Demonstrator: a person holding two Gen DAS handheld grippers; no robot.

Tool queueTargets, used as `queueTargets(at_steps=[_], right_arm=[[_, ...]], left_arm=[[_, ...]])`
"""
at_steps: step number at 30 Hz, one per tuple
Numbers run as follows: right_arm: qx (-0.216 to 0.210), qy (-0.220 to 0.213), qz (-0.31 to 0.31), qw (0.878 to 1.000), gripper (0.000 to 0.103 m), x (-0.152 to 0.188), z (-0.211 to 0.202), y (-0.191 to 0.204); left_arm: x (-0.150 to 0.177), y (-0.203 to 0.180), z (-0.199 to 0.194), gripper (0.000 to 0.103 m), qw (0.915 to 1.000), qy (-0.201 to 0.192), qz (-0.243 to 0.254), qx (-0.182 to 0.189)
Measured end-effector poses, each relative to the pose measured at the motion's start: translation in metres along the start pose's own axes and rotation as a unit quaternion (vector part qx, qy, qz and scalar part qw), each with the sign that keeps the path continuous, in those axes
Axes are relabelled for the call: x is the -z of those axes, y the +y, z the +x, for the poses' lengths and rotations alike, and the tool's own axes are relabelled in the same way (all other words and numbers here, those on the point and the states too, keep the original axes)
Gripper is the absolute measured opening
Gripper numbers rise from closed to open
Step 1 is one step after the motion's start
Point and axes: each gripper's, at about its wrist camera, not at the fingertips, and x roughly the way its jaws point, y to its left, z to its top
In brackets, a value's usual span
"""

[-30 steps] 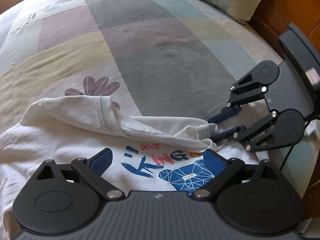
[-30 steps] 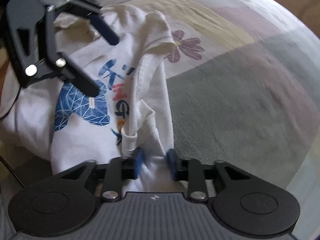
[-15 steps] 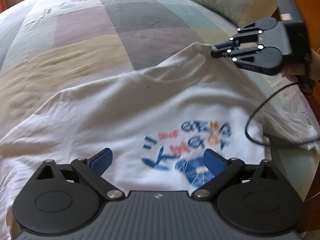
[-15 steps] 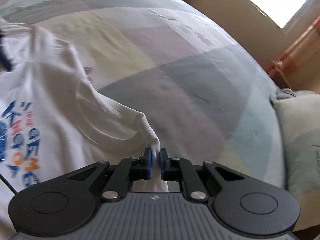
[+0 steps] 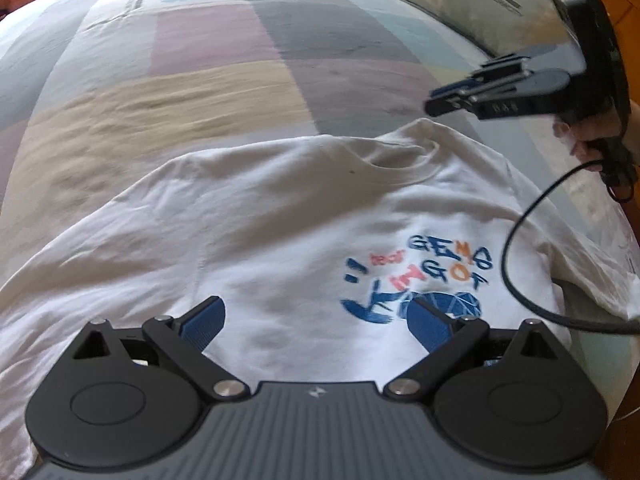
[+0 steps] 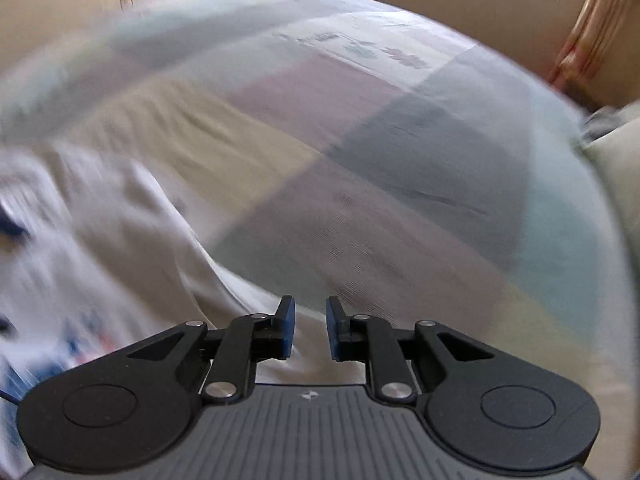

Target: Fold clothes

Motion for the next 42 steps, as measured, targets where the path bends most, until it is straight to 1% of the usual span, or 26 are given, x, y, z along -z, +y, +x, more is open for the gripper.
queueTargets(at_steps=[1,2,4,8,11,13,15,16,17,19,20,22,24,25,26,27,29,33,34,35,36,37,38,40,42], right_arm=[[-0.019,0.001,0.006,1.0,0.015,-0.007,0.008,0.002],[-0.032,0.004,0.006,0.999,0.006,-0.013,0.018,0.006],[-0.059,0.01,0.006,0.998,0.005,-0.024,0.037,0.014],[-0.115,0.023,0.006,0.993,0.005,-0.045,0.074,0.031],[-0.156,0.051,-0.012,0.986,0.005,-0.039,0.079,0.052],[-0.175,0.069,-0.039,0.981,0.005,-0.032,0.078,0.068],[-0.185,0.072,-0.077,0.977,0.006,-0.027,0.07,0.081],[-0.19,0.072,-0.09,0.975,0.008,-0.027,0.067,0.084],[-0.188,0.07,-0.099,0.975,0.012,-0.027,0.064,0.085],[-0.172,0.058,-0.109,0.977,0.014,-0.029,0.062,0.085],[-0.166,0.051,-0.107,0.979,0.014,-0.032,0.062,0.082],[-0.165,0.035,-0.084,0.982,0.015,-0.04,0.064,0.072],[-0.166,0.022,-0.046,0.985,0.026,-0.046,0.069,0.058],[-0.167,0.02,-0.032,0.985,0.041,-0.049,0.074,0.053],[-0.169,0.027,-0.027,0.985,0.045,-0.05,0.081,0.05],[-0.168,0.033,-0.027,0.985,0.045,-0.051,0.086,0.049],[-0.163,0.041,-0.052,0.984,0.045,-0.045,0.091,0.055],[-0.135,0.038,-0.106,0.984,0.046,-0.034,0.089,0.076],[-0.134,0.041,-0.112,0.984,0.046,-0.035,0.088,0.08],[-0.136,0.044,-0.12,0.982,0.044,-0.035,0.089,0.084],[-0.136,0.045,-0.13,0.981,0.039,-0.036,0.089,0.089],[-0.133,0.044,-0.139,0.98,0.025,-0.037,0.088,0.093],[-0.127,0.038,-0.143,0.981,0.016,-0.039,0.086,0.093],[-0.111,0.023,-0.152,0.982,0.016,-0.044,0.081,0.093],[-0.083,0.001,-0.155,0.984,0.013,-0.058,0.079,0.089]], left_arm=[[0.0,0.003,0.0,0.097,1.0,0.0,-0.002,-0.003],[0.001,0.005,0.0,0.097,1.0,0.001,-0.002,-0.006],[0.002,0.01,0.0,0.097,0.9999,0.004,-0.002,-0.012],[0.008,0.02,-0.003,0.097,0.9999,0.004,-0.013,-0.01],[0.015,0.028,-0.004,0.097,0.9996,0.006,-0.026,-0.007],[0.018,0.032,-0.003,0.097,0.9994,0.008,-0.033,-0.007],[0.02,0.036,-0.002,0.097,0.9992,0.008,-0.039,-0.006],[0.021,0.037,-0.002,0.097,0.9991,0.007,-0.041,-0.004],[0.022,0.039,-0.002,0.097,0.999,0.007,-0.043,-0.002],[0.022,0.04,-0.002,0.097,0.999,0.006,-0.045,0.0],[0.023,0.041,-0.002,0.097,0.9989,0.005,-0.046,0.001],[0.023,0.042,-0.003,0.097,0.9988,0.004,-0.048,0.002],[0.024,0.043,-0.003,0.097,0.9988,0.004,-0.05,0.004],[0.024,0.044,-0.002,0.097,0.9987,0.004,-0.051,0.005],[0.025,0.045,-0.002,0.097,0.9986,0.004,-0.052,0.005],[0.025,0.045,-0.002,0.097,0.9986,0.004,-0.053,0.006],[0.027,0.045,-0.002,0.097,0.9985,0.004,-0.053,0.01],[0.029,0.046,0.002,0.097,0.9983,0.007,-0.057,0.008],[0.029,0.046,0.002,0.097,0.9983,0.007,-0.058,0.009],[0.029,0.046,0.002,0.097,0.9982,0.007,-0.059,0.01],[0.029,0.045,0.002,0.097,0.9983,0.006,-0.058,0.009],[0.028,0.045,0.001,0.097,0.9983,0.006,-0.057,0.008],[0.028,0.045,0.001,0.097,0.9983,0.005,-0.057,0.008],[0.027,0.045,-0.002,0.097,0.9983,0.0,-0.059,0.007],[0.026,0.048,-0.004,0.097,0.9979,-0.006,-0.065,0.006]])
